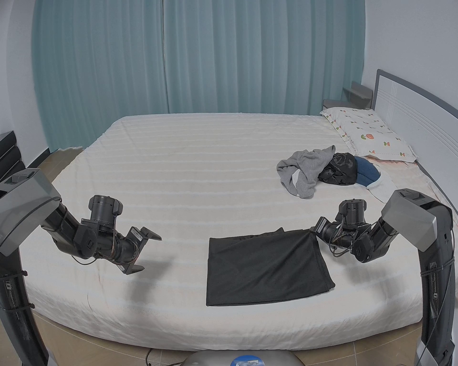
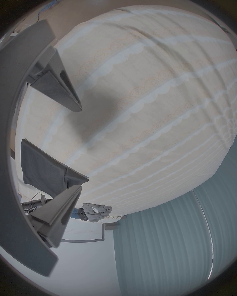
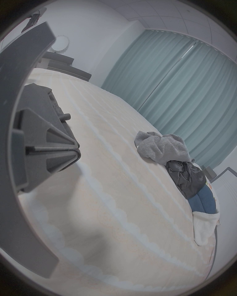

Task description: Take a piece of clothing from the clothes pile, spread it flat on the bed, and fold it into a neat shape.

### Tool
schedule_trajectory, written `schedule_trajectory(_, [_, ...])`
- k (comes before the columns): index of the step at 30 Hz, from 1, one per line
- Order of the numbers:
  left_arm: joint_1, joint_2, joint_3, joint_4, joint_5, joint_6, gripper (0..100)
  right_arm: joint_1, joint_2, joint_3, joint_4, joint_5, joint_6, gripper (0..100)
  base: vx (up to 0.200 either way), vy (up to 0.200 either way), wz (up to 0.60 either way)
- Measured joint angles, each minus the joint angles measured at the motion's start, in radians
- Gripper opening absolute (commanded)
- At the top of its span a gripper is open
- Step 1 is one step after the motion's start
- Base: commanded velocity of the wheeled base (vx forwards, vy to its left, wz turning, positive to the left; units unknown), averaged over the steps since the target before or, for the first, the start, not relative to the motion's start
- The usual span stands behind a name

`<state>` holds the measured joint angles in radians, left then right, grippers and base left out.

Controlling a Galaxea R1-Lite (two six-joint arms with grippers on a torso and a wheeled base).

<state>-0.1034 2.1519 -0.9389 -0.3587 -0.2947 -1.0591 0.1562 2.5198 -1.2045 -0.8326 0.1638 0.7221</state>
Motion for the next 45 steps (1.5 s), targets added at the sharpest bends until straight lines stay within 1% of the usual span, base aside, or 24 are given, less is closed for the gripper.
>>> schedule_trajectory(1, [0.0, 0.0, 0.0, 0.0, 0.0, 0.0, 100, 0.0, 0.0, 0.0, 0.001, 0.0, 0.0, 100, 0.0, 0.0, 0.0])
schedule_trajectory(7, [0.0, 0.001, -0.001, 0.0, 0.0, 0.0, 100, -0.001, -0.007, 0.007, 0.003, 0.001, 0.003, 100, 0.0, 0.0, 0.0])
schedule_trajectory(10, [-0.003, 0.001, -0.001, 0.0, 0.0, 0.0, 100, -0.002, -0.028, 0.038, 0.002, 0.009, 0.02, 100, 0.0, 0.0, 0.0])
schedule_trajectory(18, [-0.013, 0.0, 0.004, 0.002, 0.0, -0.002, 100, 0.018, -0.15, 0.181, -0.002, 0.025, 0.154, 100, 0.0, 0.0, 0.0])
schedule_trajectory(21, [-0.017, -0.002, 0.009, 0.002, 0.0, -0.007, 100, 0.027, -0.195, 0.237, -0.015, 0.027, 0.219, 100, 0.0, 0.0, 0.0])
schedule_trajectory(25, [-0.025, -0.005, 0.012, 0.002, 0.001, -0.009, 100, 0.033, -0.238, 0.295, -0.063, 0.029, 0.264, 100, -0.2, 0.0, 0.0])
schedule_trajectory(27, [-0.028, -0.006, 0.013, 0.001, 0.001, -0.008, 100, 0.035, -0.25, 0.32, -0.084, 0.03, 0.267, 100, -0.2, 0.0, 0.0])
schedule_trajectory(36, [-0.033, -0.006, 0.006, 0.001, 0.001, -0.009, 100, 0.039, -0.264, 0.362, -0.102, 0.06, 0.269, 100, 0.0, 0.0, 0.0])
schedule_trajectory(45, [-0.045, -0.006, -0.008, 0.003, 0.001, -0.016, 100, 0.046, -0.259, 0.359, -0.102, 0.063, 0.268, 100, 0.0, -0.2, 0.0])
